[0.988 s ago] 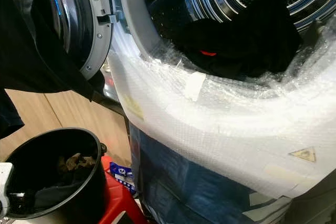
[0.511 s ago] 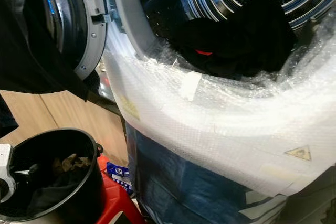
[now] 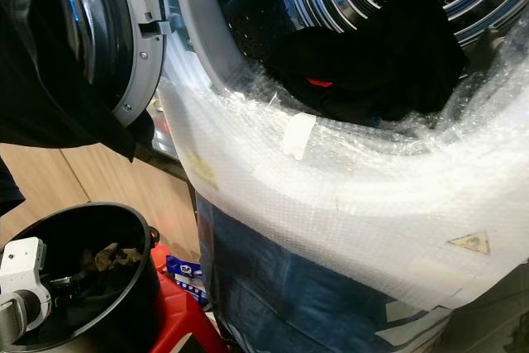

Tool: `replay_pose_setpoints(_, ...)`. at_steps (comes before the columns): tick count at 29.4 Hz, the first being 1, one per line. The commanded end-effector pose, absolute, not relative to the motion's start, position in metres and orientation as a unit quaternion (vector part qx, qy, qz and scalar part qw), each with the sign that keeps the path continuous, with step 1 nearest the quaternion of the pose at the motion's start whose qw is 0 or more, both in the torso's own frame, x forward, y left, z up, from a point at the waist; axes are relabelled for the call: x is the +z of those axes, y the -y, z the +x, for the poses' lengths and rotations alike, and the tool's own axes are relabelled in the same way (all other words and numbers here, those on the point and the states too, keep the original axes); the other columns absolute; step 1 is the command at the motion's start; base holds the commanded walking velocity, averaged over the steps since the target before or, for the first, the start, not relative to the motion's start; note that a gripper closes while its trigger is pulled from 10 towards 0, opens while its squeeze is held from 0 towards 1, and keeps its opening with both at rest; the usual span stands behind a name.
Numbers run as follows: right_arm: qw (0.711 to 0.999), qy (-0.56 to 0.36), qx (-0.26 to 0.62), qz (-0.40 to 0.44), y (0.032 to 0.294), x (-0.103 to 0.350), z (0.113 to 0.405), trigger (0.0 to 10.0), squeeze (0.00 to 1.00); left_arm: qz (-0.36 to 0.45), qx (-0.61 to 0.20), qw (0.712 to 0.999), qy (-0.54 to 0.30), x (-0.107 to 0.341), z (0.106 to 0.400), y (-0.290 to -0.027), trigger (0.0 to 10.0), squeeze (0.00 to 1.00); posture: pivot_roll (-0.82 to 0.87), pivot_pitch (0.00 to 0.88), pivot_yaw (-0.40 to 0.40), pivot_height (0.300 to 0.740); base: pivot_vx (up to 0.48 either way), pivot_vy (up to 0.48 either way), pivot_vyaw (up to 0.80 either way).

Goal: Clothes washing

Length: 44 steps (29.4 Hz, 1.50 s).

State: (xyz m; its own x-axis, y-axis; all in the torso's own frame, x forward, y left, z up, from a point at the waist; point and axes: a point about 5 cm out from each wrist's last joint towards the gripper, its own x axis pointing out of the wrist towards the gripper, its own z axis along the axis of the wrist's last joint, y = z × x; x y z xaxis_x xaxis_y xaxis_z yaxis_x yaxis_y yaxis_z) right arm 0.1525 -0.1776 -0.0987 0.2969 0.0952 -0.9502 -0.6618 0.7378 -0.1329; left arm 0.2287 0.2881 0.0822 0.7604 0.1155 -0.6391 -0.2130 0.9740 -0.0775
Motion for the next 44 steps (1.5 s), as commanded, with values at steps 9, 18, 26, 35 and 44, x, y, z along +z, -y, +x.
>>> replay_pose_setpoints(9,0.734,-0.557,0.268,-0.28,0.178,-0.1,0.148,10.0,0.0,-0.035,0.092,0.917,-0.387,0.088,0.205,-0.303,10.0,0.0,0.25,0.0,0.019,0.74,0.0,0.0,0.0)
replay_pose_setpoints(18,0.727,-0.551,0.278,-0.301,0.175,-0.1,0.15,10.0,0.0,-0.043,0.077,0.935,-0.345,0.1,0.223,-0.294,10.0,0.0,0.24,0.0,0.022,0.74,0.0,0.0,0.0)
replay_pose_setpoints(26,0.723,-0.543,0.281,-0.321,0.176,-0.098,0.155,10.0,0.0,-0.057,0.06,0.926,-0.369,0.098,0.227,-0.291,10.0,0.0,0.23,0.0,0.031,0.74,0.0,0.0,0.0)
replay_pose_setpoints(35,0.729,-0.543,0.269,-0.319,0.187,-0.094,0.163,10.0,0.0,-0.053,0.064,0.919,-0.386,0.097,0.223,-0.296,10.0,0.0,0.22,0.0,0.035,0.74,0.0,0.0,0.0)
replay_pose_setpoints(44,0.72,-0.538,0.283,-0.334,0.188,-0.094,0.161,10.0,0.0,-0.074,0.069,0.909,-0.403,0.084,0.22,-0.292,10.0,0.0,0.21,0.0,0.037,0.74,0.0,0.0,0.0)
